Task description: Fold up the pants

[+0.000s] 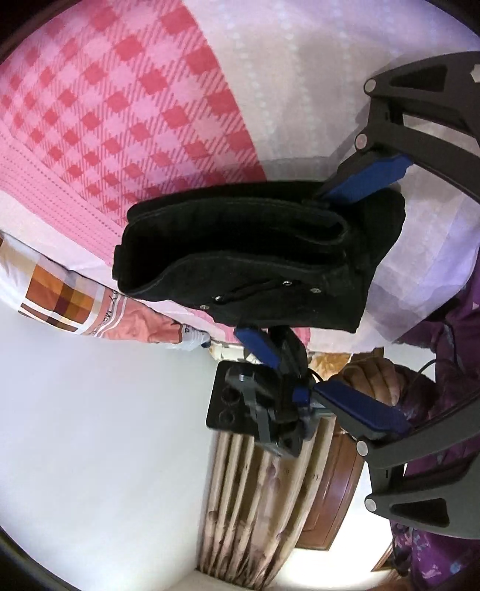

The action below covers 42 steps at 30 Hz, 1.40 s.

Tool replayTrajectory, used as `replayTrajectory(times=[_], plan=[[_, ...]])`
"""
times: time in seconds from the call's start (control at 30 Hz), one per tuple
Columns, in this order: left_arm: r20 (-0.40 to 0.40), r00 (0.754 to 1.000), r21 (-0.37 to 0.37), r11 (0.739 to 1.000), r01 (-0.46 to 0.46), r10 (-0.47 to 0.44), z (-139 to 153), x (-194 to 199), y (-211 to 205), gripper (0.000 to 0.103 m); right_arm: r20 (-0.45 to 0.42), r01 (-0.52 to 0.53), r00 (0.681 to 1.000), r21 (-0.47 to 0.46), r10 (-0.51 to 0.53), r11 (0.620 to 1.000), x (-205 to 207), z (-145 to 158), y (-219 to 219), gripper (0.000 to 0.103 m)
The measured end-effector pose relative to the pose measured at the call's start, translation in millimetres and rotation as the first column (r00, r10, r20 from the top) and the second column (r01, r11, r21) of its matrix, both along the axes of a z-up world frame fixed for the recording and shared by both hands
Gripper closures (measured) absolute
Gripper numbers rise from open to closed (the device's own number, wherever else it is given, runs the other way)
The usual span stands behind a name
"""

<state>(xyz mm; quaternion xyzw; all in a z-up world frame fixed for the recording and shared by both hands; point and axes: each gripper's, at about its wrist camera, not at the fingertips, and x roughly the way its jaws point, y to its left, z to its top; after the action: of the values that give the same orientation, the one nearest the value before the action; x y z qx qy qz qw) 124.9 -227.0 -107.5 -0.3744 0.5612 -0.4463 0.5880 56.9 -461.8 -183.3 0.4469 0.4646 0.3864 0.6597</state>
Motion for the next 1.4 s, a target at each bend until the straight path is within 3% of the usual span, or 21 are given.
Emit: replayTrajectory(times=[0.07, 0.2, 0.27, 0.43, 0.5, 0.57, 0.73, 0.8, 0.9, 0.93, 0.97, 1.0, 1.1, 1.27, 1.33, 1.4], plan=[[0.042, 0.999, 0.017, 1.000, -0.018, 0.017, 14.6, -0.7, 3.8, 0.077, 0.004, -0.004, 1.000, -0.007, 0.004, 1.000, -1.3, 1.8, -0.8, 0.010], [0.129, 0.990, 0.103, 0.992, -0.069, 0.055, 32.9, -8.0, 23.4, 0.048, 0.022, 0.000, 1.000, -0.036, 0.001, 0.999, -1.5, 3.6, 1.0, 0.010], [0.186, 0.980, 0.174, 0.979, -0.110, 0.077, 40.6, -19.2, 38.6, 0.047, 0.041, -0.006, 0.999, -0.076, 0.009, 0.997, -0.8, 7.6, 5.9, 0.014], [0.231, 0.967, 0.302, 0.936, -0.180, 0.111, 31.5, -42.7, 88.3, 0.047, 0.061, -0.019, 0.998, -0.186, 0.031, 0.982, 0.8, 15.2, 14.4, 0.040], [0.233, 0.962, 0.345, 0.913, -0.220, 0.144, 24.0, -52.0, 111.6, 0.047, 0.052, -0.013, 0.998, -0.233, 0.026, 0.972, 2.2, 15.1, 14.2, 0.067], [0.228, 0.956, 0.379, 0.888, -0.262, 0.185, 16.3, -57.1, 132.4, 0.047, 0.033, -0.008, 0.999, -0.234, 0.016, 0.972, 3.0, 14.1, 12.8, 0.070], [0.159, 0.929, 0.375, 0.850, -0.370, 0.334, -5.0, -74.6, 189.6, 0.047, -0.011, -0.003, 1.000, -0.201, 0.001, 0.980, 3.7, 9.2, 9.3, 0.071], [0.146, 0.917, 0.374, 0.837, -0.398, 0.371, -9.0, -83.1, 207.2, 0.047, -0.034, -0.004, 0.999, -0.224, -0.003, 0.975, 4.6, 4.1, 9.2, 0.059], [0.113, 0.904, 0.360, 0.831, -0.424, 0.412, -13.6, -91.5, 223.0, 0.044, -0.046, -0.007, 0.999, -0.193, -0.002, 0.981, 4.4, 1.0, 14.7, 0.052], [0.097, 0.901, 0.352, 0.833, -0.428, 0.422, -16.5, -92.2, 225.5, 0.044, -0.045, -0.016, 0.999, -0.212, 0.007, 0.977, 5.0, 1.9, 19.2, 0.053], [0.076, 0.898, 0.340, 0.835, -0.432, 0.434, -20.7, -94.0, 228.9, 0.044, -0.051, -0.025, 0.999, -0.224, 0.014, 0.974, 5.7, 2.6, 24.5, 0.066], [0.067, 0.895, 0.334, 0.835, -0.436, 0.441, -22.2, -96.3, 234.7, 0.044, -0.063, -0.027, 0.998, -0.200, 0.015, 0.979, 6.7, 1.9, 27.7, 0.069], [0.058, 0.888, 0.313, 0.836, -0.450, 0.456, -22.1, -98.6, 239.2, 0.044, -0.079, -0.022, 0.997, -0.141, 0.010, 0.990, 10.3, 6.9, 41.2, 0.071], [0.082, 0.887, 0.309, 0.834, -0.457, 0.455, -10.9, -100.9, 246.4, 0.042, -0.036, -0.025, 0.999, 0.076, 0.028, 0.997, 10.8, 33.0, 69.7, 0.073], [0.083, 0.885, 0.305, 0.834, -0.460, 0.458, -7.5, -100.2, 246.3, 0.040, -0.040, -0.005, 0.999, 0.030, 0.006, 1.000, 5.5, 29.6, 64.0, 0.073], [0.076, 0.887, 0.306, 0.836, -0.455, 0.455, -7.1, -97.8, 242.6, 0.038, -0.101, 0.025, 0.995, -0.004, -0.025, 1.000, -0.9, 8.5, 48.8, 0.074]])
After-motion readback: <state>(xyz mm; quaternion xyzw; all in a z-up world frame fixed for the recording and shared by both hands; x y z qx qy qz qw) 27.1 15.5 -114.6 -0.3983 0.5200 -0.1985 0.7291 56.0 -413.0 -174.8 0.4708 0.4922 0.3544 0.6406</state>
